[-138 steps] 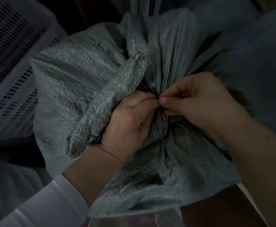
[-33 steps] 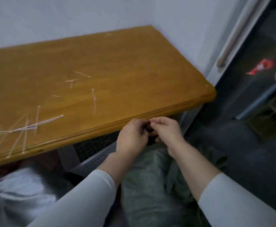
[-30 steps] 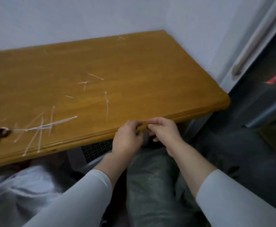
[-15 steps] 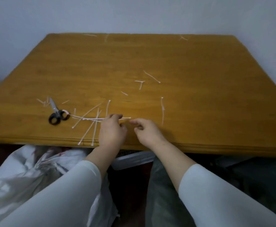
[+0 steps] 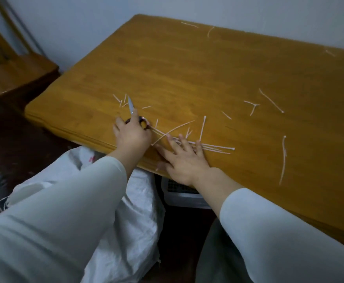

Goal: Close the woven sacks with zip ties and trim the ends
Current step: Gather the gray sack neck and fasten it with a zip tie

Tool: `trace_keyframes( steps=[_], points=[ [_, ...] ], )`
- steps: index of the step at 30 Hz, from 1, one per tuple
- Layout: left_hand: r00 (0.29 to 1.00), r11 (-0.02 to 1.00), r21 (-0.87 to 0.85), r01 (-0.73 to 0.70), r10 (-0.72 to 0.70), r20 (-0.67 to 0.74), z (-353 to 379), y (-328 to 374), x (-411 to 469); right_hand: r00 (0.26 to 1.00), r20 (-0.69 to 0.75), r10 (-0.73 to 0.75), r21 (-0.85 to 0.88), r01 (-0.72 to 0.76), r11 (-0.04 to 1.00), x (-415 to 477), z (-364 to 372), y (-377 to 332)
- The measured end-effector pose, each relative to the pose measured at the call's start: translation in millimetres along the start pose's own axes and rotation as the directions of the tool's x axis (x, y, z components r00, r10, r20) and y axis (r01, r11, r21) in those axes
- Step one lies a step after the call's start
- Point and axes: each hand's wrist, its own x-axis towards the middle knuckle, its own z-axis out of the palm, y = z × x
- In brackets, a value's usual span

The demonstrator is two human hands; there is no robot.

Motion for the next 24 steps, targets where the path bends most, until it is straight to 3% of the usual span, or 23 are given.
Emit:
trace_keyframes(
  steps=[4, 9, 11, 14, 16, 18, 19, 20, 24],
  points=[
    [0.994, 0.990, 0.128, -0.054, 0.041, 0.103, 12, -4, 23, 0.997, -0.057, 0.046, -0.047, -0.049, 0.998, 10, 1, 21],
    [0.986, 0.964, 0.228, -0.139, 0.156, -0.057, 18, -4, 31, 0.984, -0.086, 0.158, -0.008, -0.160, 0.987, 21, -9, 43],
    [0.980, 0.969, 0.196, -0.150, 0.172, -0.101, 20, -5, 35, 0.975, -0.159, 0.155, 0.012, -0.155, 0.988, 22, -11, 41],
    [0.980, 0.990, -0.057, -0.129, 0.119, -0.158, 20, 1, 30, 0.886, -0.439, 0.147, 0.165, -0.081, 0.983, 22, -12, 36],
    [0.967, 0.947, -0.239, -0.215, 0.172, -0.188, 20, 15, 12, 0.822, -0.498, 0.277, 0.513, 0.022, 0.858, 21, -20, 32],
    [0.939, 0.878, -0.343, -0.333, 0.278, -0.200, 23, 32, -13, 0.851, -0.313, 0.421, 0.870, 0.079, 0.487, 10, -37, 27],
    [0.923, 0.848, -0.367, -0.382, 0.329, -0.202, 26, 41, -25, 0.869, -0.218, 0.444, 0.940, 0.064, 0.335, 4, -43, 29],
    [0.907, 0.824, -0.381, -0.420, 0.369, -0.202, 29, 50, -37, 0.882, -0.168, 0.441, 0.961, 0.046, 0.274, -4, -48, 33],
    [0.862, 0.781, -0.385, -0.492, 0.499, -0.089, 51, 83, -78, 0.849, -0.180, 0.497, 0.965, 0.053, 0.259, -53, -58, 62]
  ],
)
